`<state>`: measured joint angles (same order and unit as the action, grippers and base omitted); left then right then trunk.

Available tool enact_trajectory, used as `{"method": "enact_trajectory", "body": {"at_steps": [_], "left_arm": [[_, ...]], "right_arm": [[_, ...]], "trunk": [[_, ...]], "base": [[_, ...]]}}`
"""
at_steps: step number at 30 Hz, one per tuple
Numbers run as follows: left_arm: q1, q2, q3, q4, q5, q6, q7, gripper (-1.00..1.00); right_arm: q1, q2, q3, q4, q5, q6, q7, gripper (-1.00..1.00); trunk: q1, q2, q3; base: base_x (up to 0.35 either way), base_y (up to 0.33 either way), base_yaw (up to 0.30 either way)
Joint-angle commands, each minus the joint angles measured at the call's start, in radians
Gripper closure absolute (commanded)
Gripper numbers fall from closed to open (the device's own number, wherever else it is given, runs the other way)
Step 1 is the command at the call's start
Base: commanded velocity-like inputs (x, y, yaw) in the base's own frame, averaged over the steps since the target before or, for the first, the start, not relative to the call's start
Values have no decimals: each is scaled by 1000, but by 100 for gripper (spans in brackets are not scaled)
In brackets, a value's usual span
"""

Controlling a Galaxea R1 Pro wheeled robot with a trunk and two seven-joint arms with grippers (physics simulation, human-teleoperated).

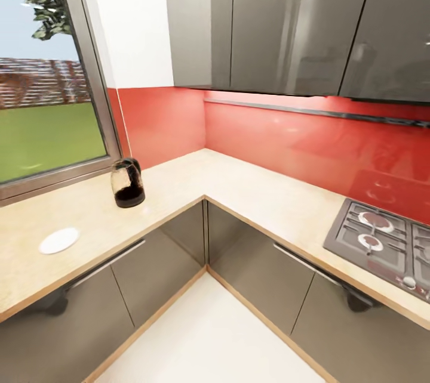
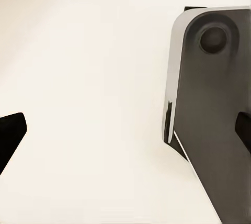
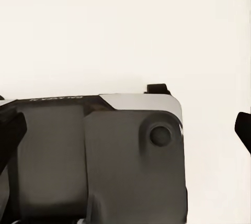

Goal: Set up a coffee station on the kitchen countertop: keep the coffee maker on the countertop, move the bottle of coffee from the kitchen shelf to the counter next to the coffee maker, place a paper coffee filter on top of the coffee maker, put the saucer next to the coffee maker with the coffee cup on the saucer, and place the electric kettle next to the coffee maker.

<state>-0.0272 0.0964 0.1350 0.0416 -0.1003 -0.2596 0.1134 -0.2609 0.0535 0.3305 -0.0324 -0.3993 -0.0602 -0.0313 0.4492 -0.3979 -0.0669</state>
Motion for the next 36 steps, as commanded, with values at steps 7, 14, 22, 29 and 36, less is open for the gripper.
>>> {"method": "enact_trajectory", "body": {"at_steps": [7,14,22,29,36], "left_arm": [[-2,0,9,4,-10,-9,5,-100],[-2,0,9,4,-10,-9,5,-100],[-3,0,9,4,-10,-9,5,-100],[-2,0,9,4,-10,-9,5,-100],[-2,0,9,4,-10,-9,5,-100]], "right_arm": [[0,0,8,0,-9,-3,-3,-100],[-1,0,8,0,-9,-3,-4,-100],[-1,0,8,0,-9,-3,-4,-100],[0,0,8,0,-9,-3,-4,-100],[-1,0,8,0,-9,-3,-3,-100]], "trunk": [[1,-2,-7],[1,-2,-11],[1,-2,-17],[1,-2,-21],[1,-2,-26]], "base": [[118,-223,276],[12,-19,276],[0,0,276],[0,0,276],[0,0,276]]}}
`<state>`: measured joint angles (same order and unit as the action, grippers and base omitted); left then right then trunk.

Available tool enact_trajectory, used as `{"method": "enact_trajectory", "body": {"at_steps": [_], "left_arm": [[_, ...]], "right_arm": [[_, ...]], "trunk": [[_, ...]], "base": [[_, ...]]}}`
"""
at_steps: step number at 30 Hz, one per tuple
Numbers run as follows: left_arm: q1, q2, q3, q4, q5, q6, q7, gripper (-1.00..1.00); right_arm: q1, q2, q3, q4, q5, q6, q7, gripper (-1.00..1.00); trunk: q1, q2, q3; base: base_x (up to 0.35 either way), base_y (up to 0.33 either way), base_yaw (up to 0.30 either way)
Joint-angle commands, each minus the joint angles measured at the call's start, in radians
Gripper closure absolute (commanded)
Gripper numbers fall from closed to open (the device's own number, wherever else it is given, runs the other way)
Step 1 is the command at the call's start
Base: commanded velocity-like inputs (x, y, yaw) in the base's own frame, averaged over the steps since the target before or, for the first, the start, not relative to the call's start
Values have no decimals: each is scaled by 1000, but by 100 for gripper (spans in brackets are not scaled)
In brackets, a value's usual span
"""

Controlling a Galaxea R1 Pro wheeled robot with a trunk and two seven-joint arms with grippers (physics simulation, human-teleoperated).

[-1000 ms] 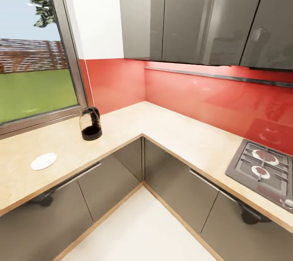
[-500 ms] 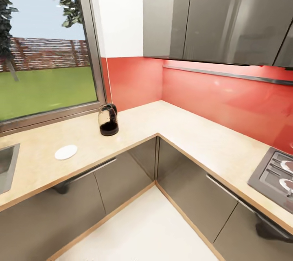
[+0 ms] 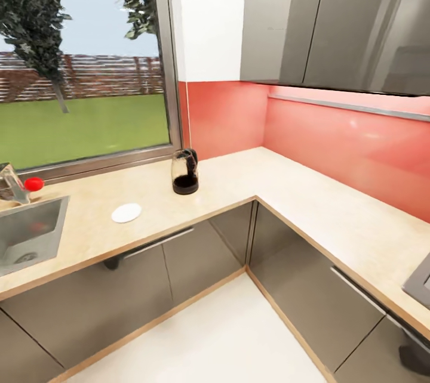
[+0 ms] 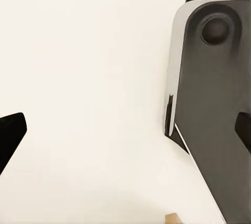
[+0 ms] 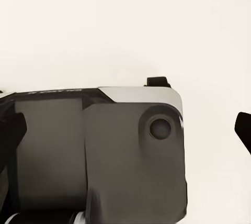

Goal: Set up a coffee station on the kitchen countertop: keep the coffee maker on the countertop, move the bottle of coffee from the kitchen shelf to the counter next to the coffee maker, place a paper coffee filter on top of the coffee maker, put the saucer next to the coffee maker with the coffee cup on the saucer, and place the electric kettle next to the coffee maker.

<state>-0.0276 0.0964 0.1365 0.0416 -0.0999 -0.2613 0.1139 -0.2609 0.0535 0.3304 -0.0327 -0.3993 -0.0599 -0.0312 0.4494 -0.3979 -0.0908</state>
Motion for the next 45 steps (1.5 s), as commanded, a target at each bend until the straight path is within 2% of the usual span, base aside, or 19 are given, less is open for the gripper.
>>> {"method": "enact_trajectory", "body": {"at_steps": [1,45], "left_arm": [[-2,0,8,4,-11,-7,4,-100],[-2,-1,8,4,-10,-7,4,-100]], "right_arm": [[-1,0,9,0,-9,-3,-4,-100],[0,0,9,1,-9,-3,-3,-100]], "trunk": [[1,-2,-3],[1,-2,-27]], "base": [[0,0,276],[0,0,276]]}}
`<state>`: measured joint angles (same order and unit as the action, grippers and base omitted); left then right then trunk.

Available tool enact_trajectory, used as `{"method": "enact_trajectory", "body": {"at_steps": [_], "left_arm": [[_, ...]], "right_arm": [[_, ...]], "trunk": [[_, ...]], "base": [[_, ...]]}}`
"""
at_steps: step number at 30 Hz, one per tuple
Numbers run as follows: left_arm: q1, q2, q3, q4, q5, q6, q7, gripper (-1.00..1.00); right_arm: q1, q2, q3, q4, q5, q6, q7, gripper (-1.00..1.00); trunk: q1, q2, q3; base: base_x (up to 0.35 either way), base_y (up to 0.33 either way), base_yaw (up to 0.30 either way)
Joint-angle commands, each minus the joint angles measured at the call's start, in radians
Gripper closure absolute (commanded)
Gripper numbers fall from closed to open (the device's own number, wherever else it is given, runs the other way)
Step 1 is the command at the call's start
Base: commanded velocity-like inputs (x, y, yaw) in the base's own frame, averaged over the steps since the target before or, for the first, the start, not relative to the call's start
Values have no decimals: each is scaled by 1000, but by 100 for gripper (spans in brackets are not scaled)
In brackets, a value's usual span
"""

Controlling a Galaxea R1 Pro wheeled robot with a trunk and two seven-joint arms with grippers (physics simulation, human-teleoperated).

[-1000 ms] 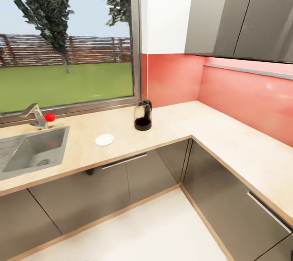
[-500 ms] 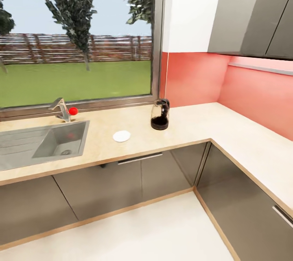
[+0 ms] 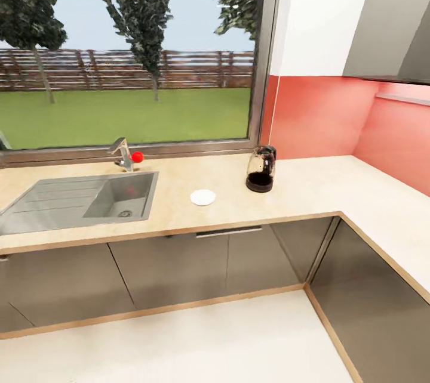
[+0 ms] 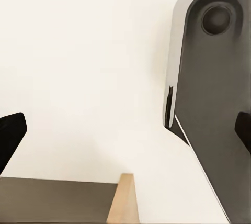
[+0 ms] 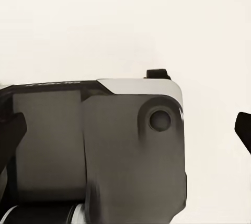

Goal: Set up a coffee station on the kitchen countertop: keep the coffee maker on the countertop, move the bottle of coffee from the kitchen shelf to the counter next to the coffee maker, place a paper coffee filter on top of the coffee maker, put the saucer next to the coffee maker with the coffee cup on the saucer, and place the electric kettle next to the coffee maker.

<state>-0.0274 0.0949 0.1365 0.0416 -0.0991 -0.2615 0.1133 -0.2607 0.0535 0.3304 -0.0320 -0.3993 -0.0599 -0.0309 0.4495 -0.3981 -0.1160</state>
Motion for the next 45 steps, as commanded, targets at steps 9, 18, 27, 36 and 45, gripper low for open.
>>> {"method": "enact_trajectory", "body": {"at_steps": [9,18,27,36,45], "left_arm": [[-3,-2,10,3,-11,-7,3,-100],[-3,-3,7,3,-21,-8,3,-100],[-5,-12,5,-6,-18,-10,3,-100],[-17,-16,-2,-47,-23,-8,1,-100],[-32,-10,-1,-205,-19,-19,-12,-100]], "right_arm": [[-1,-1,8,0,-9,-3,-4,-100],[-1,-9,7,1,-9,-3,-4,-100],[0,-10,16,-1,2,-3,0,-100],[-1,-8,16,-4,1,-3,3,-100],[-2,-11,14,-56,1,-3,5,-100]], "trunk": [[1,-2,-2],[1,-2,-2],[1,-2,-2],[1,-2,0],[1,-2,3]], "base": [[0,0,276],[0,0,256],[0,-106,42],[0,-6,0],[0,0,0]]}}
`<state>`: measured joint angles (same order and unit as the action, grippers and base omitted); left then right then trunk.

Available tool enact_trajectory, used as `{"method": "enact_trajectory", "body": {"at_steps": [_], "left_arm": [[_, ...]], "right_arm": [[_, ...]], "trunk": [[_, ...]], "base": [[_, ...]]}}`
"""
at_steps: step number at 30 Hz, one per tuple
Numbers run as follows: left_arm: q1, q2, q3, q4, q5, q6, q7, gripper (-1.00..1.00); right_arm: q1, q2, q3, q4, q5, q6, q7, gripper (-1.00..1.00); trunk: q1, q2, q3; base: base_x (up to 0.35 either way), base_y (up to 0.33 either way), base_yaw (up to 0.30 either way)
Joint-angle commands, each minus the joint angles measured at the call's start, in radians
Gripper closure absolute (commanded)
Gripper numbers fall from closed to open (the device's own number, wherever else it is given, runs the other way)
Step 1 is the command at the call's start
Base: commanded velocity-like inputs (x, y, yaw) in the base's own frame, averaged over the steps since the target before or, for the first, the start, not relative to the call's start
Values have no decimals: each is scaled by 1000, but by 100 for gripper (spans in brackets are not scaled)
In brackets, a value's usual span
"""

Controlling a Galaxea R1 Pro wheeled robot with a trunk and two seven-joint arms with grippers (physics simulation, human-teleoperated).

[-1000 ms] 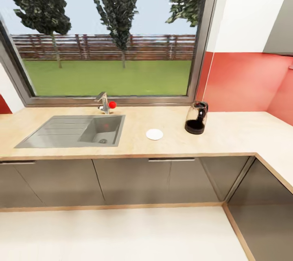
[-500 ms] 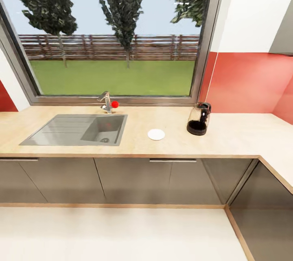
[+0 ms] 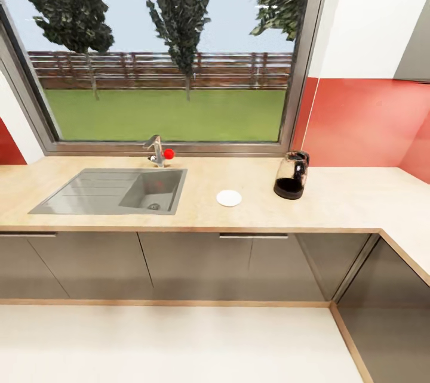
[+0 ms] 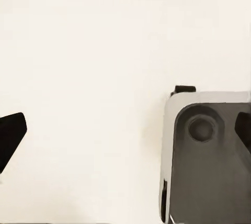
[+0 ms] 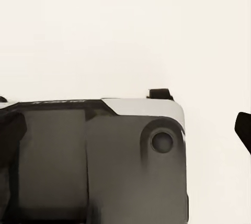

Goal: Set up a coffee station on the kitchen countertop: keep the coffee maker on the countertop, move the bottle of coffee from the kitchen shelf to the counter next to the coffee maker, place a paper coffee filter on top of the coffee maker, put the saucer next to the coffee maker with the coffee cup on the saucer, and place the electric kettle next to the coffee maker.

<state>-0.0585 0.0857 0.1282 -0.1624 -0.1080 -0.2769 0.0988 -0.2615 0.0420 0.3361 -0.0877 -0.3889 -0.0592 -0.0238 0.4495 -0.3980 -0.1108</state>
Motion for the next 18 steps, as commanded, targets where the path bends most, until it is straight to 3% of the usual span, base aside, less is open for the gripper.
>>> {"method": "enact_trajectory", "body": {"at_steps": [1,6,10,12,15,18], "left_arm": [[-2,1,8,-52,-8,-4,-3,-100],[-7,3,15,-294,-1,-2,-87,-100],[-9,-3,17,-542,3,9,-227,-100],[-21,-8,17,-651,14,13,-261,-100],[-69,-13,16,-737,47,47,-280,-100],[-173,-12,14,-774,100,154,-291,-100]], "right_arm": [[-1,0,8,-36,-9,-4,-2,-100],[-1,0,8,-222,-7,-4,-1,-100],[-1,1,8,-419,-8,-5,-2,-100],[-2,1,7,-508,-8,-5,-2,-100],[-2,0,6,-605,-7,-4,-2,-100],[-4,0,6,-693,-7,-4,-2,-100]], "trunk": [[0,-2,-2],[0,-2,-2],[0,-2,-2],[0,-2,-2],[0,-2,-2],[0,-2,-2]], "base": [[0,0,0],[0,0,0],[0,0,0],[0,0,0],[0,0,0],[0,0,0]]}}
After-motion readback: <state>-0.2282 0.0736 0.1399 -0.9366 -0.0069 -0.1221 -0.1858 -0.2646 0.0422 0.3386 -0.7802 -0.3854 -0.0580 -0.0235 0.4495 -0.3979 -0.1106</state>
